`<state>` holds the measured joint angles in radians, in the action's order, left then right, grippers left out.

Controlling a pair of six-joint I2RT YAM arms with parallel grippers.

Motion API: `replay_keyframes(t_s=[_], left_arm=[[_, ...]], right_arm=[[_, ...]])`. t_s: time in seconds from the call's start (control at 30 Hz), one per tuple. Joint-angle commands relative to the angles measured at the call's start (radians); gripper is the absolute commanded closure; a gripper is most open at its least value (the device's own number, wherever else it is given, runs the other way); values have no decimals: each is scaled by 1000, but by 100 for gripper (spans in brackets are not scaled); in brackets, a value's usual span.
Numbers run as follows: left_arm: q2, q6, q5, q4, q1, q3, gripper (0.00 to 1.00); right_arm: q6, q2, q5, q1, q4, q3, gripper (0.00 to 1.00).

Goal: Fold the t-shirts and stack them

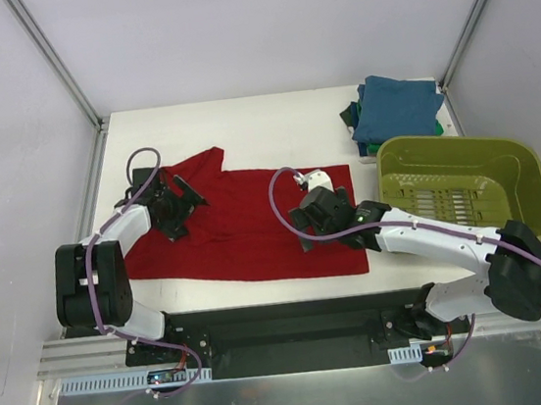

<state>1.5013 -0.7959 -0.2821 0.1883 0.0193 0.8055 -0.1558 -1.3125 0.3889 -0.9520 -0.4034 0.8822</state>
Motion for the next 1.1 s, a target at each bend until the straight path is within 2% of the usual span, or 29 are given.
replay_keyframes(t_s=[0.0,0.27,0.4,0.47,0.67,0.8,0.87,1.07], left_arm=[[-1,-5,-17,-29,22,64,1],[147,-2,61,-30,65,216,1],[292,38,0,-29,71,339,1],[303,52,-25,-29,73,379,1],[179,116,23,-16,80,357,1],[12,147,125,54,80,314,1],[-45,147,169,65,80,265,1],[-217,126,155,89,80,97,1]], right_arm=[[-20,41,19,-2,-14,6,1],[-39,39,57,-2,-51,6,0],[-36,64,68,-2,-63,3,0],[-39,79,73,-2,-64,-2,0],[-42,84,67,-4,-71,-8,0],[-45,75,65,-11,-69,1,0],[-44,71,61,-17,-69,3,0],[-54,61,57,-37,-71,-2,0]])
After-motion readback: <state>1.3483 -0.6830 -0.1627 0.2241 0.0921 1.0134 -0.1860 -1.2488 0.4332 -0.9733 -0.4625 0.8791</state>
